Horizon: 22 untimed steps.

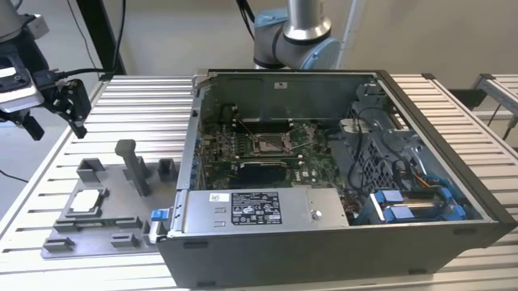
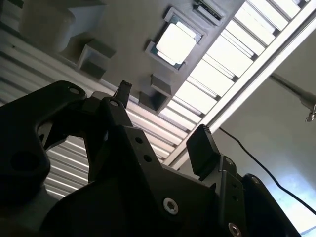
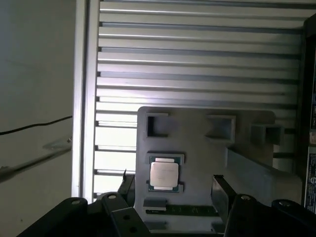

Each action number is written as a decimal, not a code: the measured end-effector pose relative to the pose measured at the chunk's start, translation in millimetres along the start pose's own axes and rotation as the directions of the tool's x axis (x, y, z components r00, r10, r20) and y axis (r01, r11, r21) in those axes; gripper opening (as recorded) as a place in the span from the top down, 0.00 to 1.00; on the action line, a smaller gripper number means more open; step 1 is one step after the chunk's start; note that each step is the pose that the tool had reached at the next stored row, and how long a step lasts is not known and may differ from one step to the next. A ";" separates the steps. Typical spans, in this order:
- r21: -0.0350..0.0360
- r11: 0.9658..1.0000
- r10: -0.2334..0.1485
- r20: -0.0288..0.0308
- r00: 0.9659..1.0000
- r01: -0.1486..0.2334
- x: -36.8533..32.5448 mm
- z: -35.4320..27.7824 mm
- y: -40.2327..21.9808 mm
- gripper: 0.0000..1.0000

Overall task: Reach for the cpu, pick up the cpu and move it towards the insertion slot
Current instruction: 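Pick up the cpu and move it towards the insertion slot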

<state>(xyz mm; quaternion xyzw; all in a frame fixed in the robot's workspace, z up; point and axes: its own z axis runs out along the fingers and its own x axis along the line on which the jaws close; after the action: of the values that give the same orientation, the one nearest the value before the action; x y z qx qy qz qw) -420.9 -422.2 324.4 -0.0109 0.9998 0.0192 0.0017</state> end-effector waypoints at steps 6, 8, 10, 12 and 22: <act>0.000 1.000 0.000 0.000 1.000 0.000 0.5 10.9 -0.4 0.00; 0.000 1.000 0.000 0.000 1.000 0.000 0.8 14.6 -0.7 0.00; 0.000 1.000 0.000 0.000 1.000 0.000 1.1 18.2 -1.3 0.00; 0.000 1.000 0.000 0.000 1.000 0.000 1.2 21.7 -1.8 0.00; 0.000 1.000 0.000 0.000 1.000 0.000 1.4 40.1 -2.8 0.00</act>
<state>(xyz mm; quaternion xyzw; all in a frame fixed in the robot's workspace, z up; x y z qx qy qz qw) -422.1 -423.6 284.2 -0.0108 0.9998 0.0191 0.0017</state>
